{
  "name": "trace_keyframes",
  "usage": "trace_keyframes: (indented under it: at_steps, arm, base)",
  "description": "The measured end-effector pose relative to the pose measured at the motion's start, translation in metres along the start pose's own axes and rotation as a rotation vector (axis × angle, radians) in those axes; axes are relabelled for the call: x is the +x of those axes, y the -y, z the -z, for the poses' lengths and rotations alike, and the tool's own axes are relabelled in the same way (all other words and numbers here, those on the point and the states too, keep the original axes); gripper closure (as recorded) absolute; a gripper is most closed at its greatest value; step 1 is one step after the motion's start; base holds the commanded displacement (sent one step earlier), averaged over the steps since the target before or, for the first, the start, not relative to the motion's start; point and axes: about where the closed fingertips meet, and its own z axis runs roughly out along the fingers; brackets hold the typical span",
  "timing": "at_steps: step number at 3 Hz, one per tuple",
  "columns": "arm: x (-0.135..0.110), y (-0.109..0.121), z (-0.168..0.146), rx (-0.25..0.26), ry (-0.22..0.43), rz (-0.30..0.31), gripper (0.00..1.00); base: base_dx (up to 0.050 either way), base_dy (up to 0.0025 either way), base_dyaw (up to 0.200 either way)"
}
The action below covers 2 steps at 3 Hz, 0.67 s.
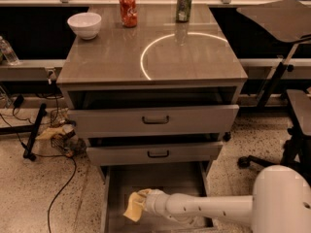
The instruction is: Pick sponge from bottom drawer and place on counter
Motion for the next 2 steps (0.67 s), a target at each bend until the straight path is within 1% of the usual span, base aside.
trace_keyframes:
  at_steps: [1,2]
  arm:
    - [0.007,0.024,0.049,0.081,-0.015,0.014,1.0]
    - [-0.003,0.043,0.104,0.169,-0.025,0.066,1.0]
  base:
    - [0.0,0.0,0.0]
    - [0.0,0.0,0.0]
